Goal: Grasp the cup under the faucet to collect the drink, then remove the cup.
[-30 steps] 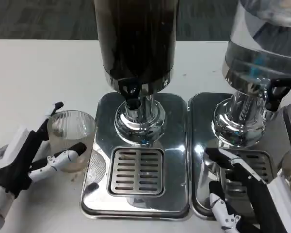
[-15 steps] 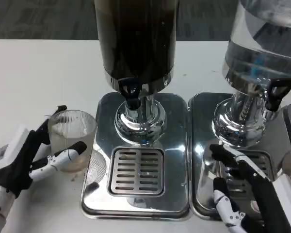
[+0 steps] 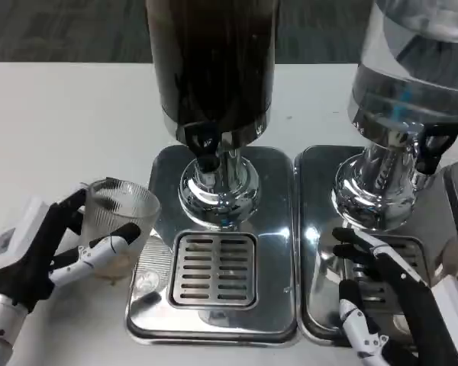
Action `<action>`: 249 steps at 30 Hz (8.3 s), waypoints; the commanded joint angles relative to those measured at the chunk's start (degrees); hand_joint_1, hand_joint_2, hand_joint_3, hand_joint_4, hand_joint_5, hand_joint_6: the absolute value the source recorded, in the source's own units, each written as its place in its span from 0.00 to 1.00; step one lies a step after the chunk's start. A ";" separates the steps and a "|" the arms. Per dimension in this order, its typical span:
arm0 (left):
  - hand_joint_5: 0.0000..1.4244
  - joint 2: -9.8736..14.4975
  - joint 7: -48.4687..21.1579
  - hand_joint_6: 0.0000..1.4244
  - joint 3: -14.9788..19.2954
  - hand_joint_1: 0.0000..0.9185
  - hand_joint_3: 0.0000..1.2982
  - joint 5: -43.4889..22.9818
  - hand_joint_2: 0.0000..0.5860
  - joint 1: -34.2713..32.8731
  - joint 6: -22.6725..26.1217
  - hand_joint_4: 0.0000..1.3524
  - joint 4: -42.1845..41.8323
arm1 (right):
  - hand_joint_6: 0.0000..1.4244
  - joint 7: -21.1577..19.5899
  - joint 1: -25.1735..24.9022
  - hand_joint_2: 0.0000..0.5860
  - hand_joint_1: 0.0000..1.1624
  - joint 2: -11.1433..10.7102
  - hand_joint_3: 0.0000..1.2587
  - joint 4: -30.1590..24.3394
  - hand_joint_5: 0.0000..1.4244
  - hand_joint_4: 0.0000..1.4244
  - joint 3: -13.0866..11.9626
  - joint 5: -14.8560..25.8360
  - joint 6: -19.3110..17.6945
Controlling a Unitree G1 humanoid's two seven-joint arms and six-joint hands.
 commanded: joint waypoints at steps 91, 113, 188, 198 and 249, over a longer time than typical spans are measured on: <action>0.48 -9.80 1.45 0.50 -3.05 0.19 0.30 6.08 0.40 -2.89 -4.36 0.35 -3.34 | 0.19 -0.35 4.28 0.89 0.47 1.65 0.19 -3.12 0.18 0.22 -0.77 -0.02 -0.59; 0.38 -7.09 0.74 0.43 -3.30 0.10 0.23 5.21 0.26 -1.87 -5.37 0.25 -4.88 | 0.22 0.41 2.38 0.89 0.47 2.07 0.20 -2.46 0.18 0.22 -0.49 0.08 -0.05; 0.24 0.24 -16.17 0.27 11.69 0.00 0.23 -16.78 0.20 9.30 -10.92 0.21 -23.46 | 0.25 1.31 0.27 0.87 0.49 2.27 0.21 -2.18 0.19 0.22 -1.55 1.76 0.35; 0.25 1.02 -47.23 0.21 12.63 0.00 0.24 -46.80 0.14 8.04 1.20 0.22 -35.41 | 0.24 0.83 0.13 0.87 0.49 2.59 0.21 -1.38 0.19 0.22 -1.36 1.74 0.18; 0.20 -5.66 -85.80 0.15 23.73 0.00 0.24 -58.74 0.16 -1.19 48.82 0.17 -48.43 | 0.22 -0.98 -2.05 0.89 0.51 3.19 0.22 1.72 0.19 0.22 -0.76 2.29 -0.72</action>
